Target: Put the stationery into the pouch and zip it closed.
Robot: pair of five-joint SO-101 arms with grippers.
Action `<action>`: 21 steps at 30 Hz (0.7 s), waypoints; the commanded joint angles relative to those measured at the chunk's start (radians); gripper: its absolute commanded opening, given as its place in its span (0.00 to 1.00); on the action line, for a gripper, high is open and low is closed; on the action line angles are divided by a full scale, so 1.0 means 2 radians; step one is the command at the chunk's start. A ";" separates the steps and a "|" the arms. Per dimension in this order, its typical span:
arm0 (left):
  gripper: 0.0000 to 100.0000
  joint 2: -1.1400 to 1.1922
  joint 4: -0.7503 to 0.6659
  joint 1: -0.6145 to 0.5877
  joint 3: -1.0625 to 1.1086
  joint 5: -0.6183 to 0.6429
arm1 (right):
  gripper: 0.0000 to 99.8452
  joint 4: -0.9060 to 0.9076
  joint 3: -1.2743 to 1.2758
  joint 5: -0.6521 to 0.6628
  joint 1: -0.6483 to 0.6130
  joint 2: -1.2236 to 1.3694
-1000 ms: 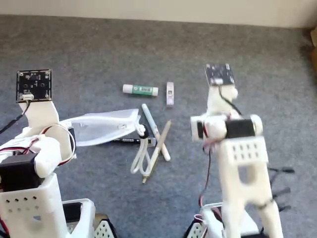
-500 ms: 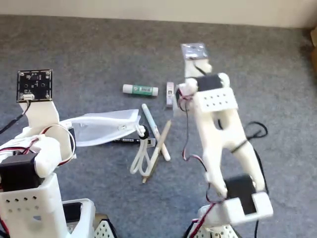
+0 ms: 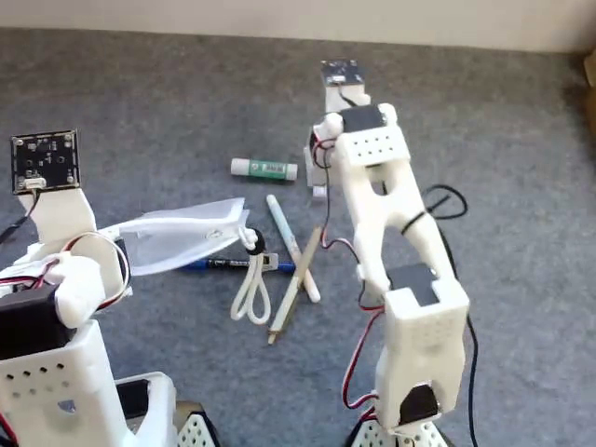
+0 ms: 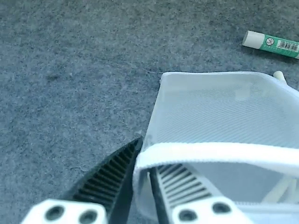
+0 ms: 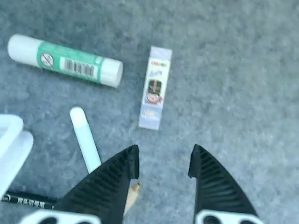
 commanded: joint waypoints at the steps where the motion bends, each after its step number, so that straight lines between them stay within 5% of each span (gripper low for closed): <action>1: 0.01 0.002 0.005 -0.010 0.000 -0.004 | 0.16 -0.007 -0.073 -0.006 -0.015 0.020; 7: 0.01 0.002 0.005 -0.010 0.000 -0.004 | 0.16 -0.003 -0.178 -0.065 -0.013 0.109; 21: 0.01 0.002 0.002 -0.010 0.018 -0.005 | 0.16 -0.003 -0.322 -0.065 -0.007 0.236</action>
